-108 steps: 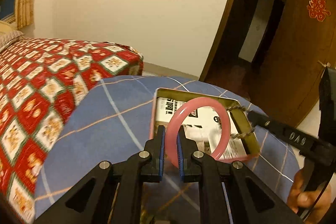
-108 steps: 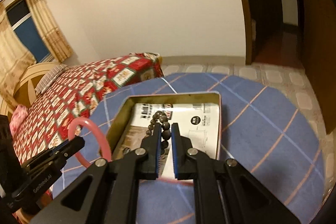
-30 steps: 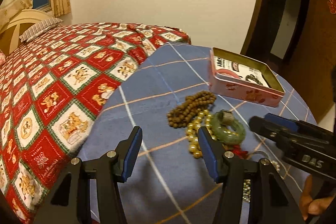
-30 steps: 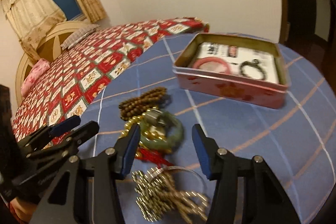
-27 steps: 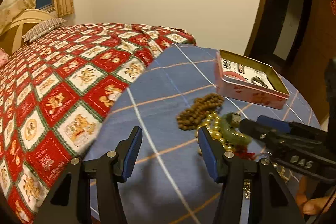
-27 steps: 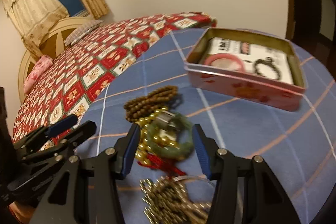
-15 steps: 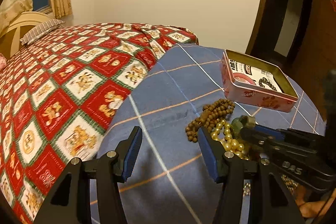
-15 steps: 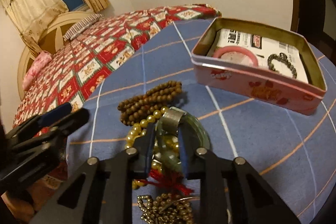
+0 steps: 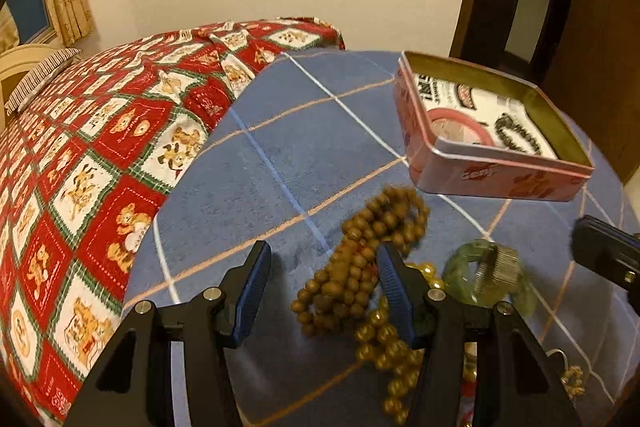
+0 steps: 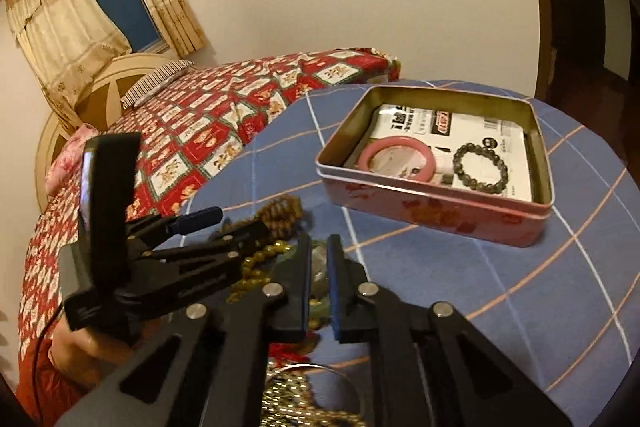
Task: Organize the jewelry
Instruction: 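Grasp the brown wooden bead strand with the left gripper, then grasp the green jade bangle with the right gripper while the left gripper holds the brown beads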
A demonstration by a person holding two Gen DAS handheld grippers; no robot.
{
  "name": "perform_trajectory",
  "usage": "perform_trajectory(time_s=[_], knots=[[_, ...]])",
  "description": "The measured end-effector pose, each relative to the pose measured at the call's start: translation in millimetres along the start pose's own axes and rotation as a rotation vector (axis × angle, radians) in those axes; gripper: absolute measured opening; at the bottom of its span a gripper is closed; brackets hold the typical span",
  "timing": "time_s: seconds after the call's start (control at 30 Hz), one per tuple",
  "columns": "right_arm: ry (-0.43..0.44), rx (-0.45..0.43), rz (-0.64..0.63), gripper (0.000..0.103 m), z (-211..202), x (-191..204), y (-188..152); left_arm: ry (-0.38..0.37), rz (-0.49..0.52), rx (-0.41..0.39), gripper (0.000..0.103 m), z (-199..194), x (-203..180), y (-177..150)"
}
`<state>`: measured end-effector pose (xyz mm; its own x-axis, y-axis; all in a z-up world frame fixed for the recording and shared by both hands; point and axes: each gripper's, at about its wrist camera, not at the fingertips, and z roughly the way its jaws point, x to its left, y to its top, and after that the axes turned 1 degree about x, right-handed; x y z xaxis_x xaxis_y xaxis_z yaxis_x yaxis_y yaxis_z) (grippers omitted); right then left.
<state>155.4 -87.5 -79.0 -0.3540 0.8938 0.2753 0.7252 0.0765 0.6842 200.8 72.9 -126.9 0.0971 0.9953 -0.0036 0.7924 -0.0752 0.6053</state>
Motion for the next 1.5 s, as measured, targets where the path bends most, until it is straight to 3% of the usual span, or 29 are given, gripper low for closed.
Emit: perform_trajectory(time_s=[0.03,0.1,0.17,0.2,0.23,0.27,0.37,0.5,0.53,0.6,0.67,0.9,0.93,1.07,1.37,1.5], knots=[[-0.012,0.01,0.007,0.019,2,-3,-1,0.0,-0.005,0.001,0.056,3,0,1],[-0.018,0.024,0.028,0.05,7,-8,-2,-0.008,-0.017,0.0,0.056,8,1,3],[-0.016,0.029,0.056,0.053,10,-15,-6,-0.031,-0.041,0.007,0.056,11,3,7],[-0.013,0.037,0.062,0.053,12,-18,-7,-0.039,-0.052,0.007,0.048,13,4,8],[-0.011,0.041,0.064,0.053,13,-19,-7,-0.064,-0.066,0.001,0.029,14,5,9],[-0.009,0.046,0.066,0.053,13,-20,-8,-0.098,-0.081,-0.001,0.022,14,7,10],[-0.005,0.05,0.074,0.051,12,-24,-10,-0.108,-0.105,-0.019,0.019,11,10,11],[0.064,0.073,0.08,0.052,10,-20,-14,-0.118,-0.12,-0.089,0.018,-12,12,10],[0.071,0.084,0.078,0.055,11,-18,-15,-0.13,-0.129,-0.101,0.018,-18,13,9],[0.066,0.109,0.078,0.082,17,-13,-18,-0.147,-0.139,-0.13,0.018,-33,14,6],[0.07,0.114,0.068,0.087,24,-8,-20,-0.152,-0.138,-0.151,0.018,-46,13,3],[0.002,0.148,-0.029,0.084,55,11,-15,-0.151,-0.157,-0.193,0.018,-73,21,-5],[-0.003,0.15,-0.047,0.081,57,13,-15,-0.147,-0.157,-0.193,0.018,-74,23,-6],[-0.026,0.159,-0.062,0.043,55,12,-17,-0.147,-0.162,-0.2,0.018,-77,26,-7],[0.008,0.088,0.001,0.021,20,-1,-14,-0.157,-0.154,-0.214,0.018,-83,19,-6],[0.008,0.035,0.015,0.017,1,-5,-4,-0.165,-0.149,-0.217,0.018,-84,13,-3]])
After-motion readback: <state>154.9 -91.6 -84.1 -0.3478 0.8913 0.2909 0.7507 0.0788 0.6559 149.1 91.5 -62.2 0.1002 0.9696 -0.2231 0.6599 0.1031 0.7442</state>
